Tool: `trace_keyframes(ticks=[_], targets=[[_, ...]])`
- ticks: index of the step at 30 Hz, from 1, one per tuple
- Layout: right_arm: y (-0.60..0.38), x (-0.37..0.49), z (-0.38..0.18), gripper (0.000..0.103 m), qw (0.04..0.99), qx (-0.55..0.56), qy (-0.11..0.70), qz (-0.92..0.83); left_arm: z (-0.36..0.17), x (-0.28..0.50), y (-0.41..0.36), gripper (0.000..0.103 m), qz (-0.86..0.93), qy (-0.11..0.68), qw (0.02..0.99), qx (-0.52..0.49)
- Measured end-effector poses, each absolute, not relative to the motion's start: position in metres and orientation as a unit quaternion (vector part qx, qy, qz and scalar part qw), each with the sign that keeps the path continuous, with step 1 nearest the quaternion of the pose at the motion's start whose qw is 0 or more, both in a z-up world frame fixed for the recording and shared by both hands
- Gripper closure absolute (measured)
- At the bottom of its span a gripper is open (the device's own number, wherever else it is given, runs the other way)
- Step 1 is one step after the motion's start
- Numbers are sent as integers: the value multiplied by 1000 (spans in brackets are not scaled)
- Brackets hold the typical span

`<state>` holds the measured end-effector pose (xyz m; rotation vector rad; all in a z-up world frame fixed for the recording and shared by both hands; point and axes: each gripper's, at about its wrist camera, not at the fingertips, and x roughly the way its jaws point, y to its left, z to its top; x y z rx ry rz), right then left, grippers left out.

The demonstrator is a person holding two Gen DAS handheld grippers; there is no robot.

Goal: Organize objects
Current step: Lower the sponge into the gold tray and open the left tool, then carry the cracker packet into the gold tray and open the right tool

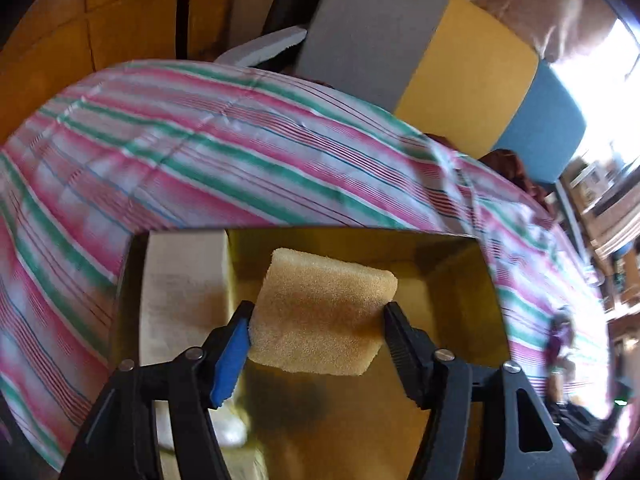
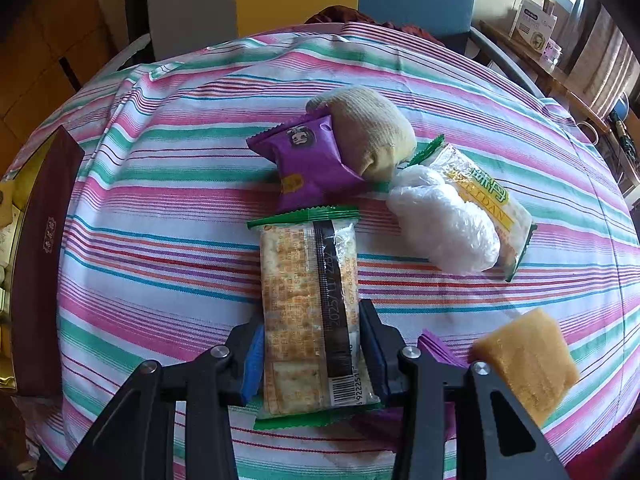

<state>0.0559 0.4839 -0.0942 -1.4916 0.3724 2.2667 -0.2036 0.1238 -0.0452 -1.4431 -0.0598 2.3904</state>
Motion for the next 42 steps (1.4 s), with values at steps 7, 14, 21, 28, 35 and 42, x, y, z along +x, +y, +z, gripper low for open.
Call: trace_keyframes(ticks=[7, 14, 21, 28, 35, 42], targets=[[484, 55, -95, 61, 199, -534, 132, 811, -44, -204, 117, 21, 857, -3, 151, -492], [483, 53, -96, 61, 200, -532, 129, 812, -16, -164, 110, 21, 885, 10, 158, -438], [475, 53, -94, 64, 205, -528, 107, 817, 9, -103, 99, 16, 904, 16, 180, -387], [461, 54, -91, 64, 174, -529, 106, 824, 16, -68, 83, 15, 914, 33, 177, -364], [443, 49, -91, 64, 133, -541, 116, 822, 14, -56, 67, 13, 915, 27, 175, -362], [426, 53, -78, 65, 119, -524, 161, 828, 12, -53, 54, 13, 916, 13, 170, -363]])
